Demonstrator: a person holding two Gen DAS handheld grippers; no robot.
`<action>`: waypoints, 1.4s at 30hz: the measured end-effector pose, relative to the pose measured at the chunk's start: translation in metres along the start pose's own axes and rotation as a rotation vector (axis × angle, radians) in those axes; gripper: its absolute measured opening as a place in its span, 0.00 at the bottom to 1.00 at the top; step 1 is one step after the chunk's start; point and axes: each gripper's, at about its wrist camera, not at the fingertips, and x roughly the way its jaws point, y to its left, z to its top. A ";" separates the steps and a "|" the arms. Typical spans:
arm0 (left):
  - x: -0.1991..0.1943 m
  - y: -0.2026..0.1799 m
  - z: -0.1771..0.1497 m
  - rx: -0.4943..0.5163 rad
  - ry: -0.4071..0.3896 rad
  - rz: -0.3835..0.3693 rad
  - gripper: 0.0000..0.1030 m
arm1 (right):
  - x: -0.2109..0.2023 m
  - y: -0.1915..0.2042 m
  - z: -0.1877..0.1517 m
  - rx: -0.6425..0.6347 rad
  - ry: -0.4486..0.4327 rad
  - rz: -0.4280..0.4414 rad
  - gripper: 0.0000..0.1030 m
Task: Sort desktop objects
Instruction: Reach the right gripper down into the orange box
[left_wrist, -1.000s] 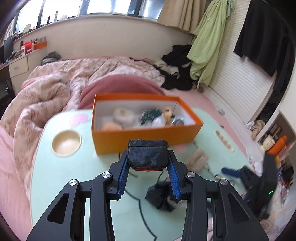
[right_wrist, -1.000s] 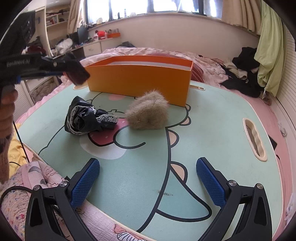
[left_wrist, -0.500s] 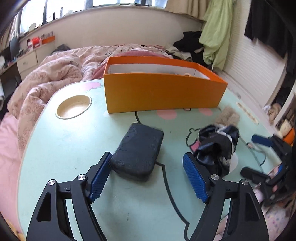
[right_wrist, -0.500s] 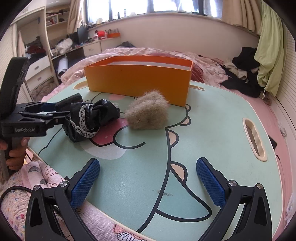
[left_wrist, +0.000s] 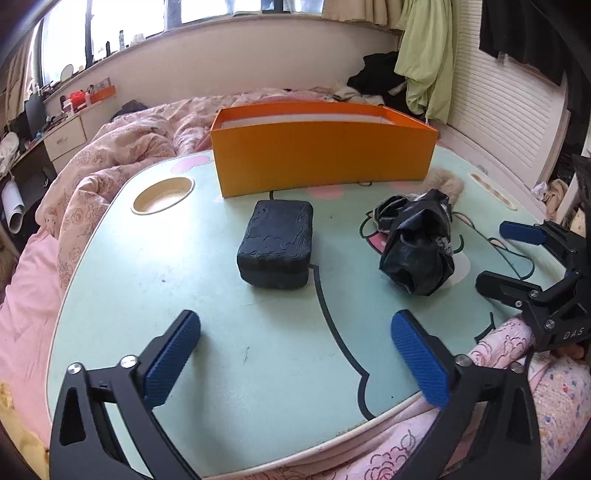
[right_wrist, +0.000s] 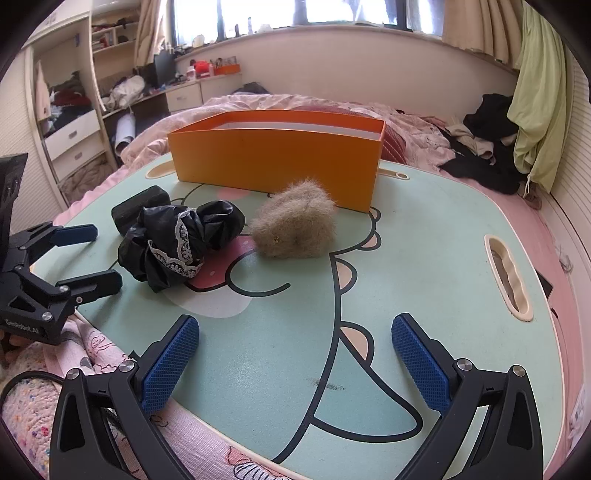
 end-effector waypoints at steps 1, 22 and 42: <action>0.001 0.000 0.002 0.000 -0.001 0.002 1.00 | 0.000 0.000 0.000 0.000 0.000 0.000 1.00; 0.002 -0.001 0.000 -0.005 -0.008 0.005 1.00 | 0.000 0.000 0.000 -0.001 0.005 0.004 1.00; 0.002 -0.001 0.000 -0.011 -0.009 0.011 1.00 | -0.030 -0.005 0.141 0.096 -0.054 0.175 0.68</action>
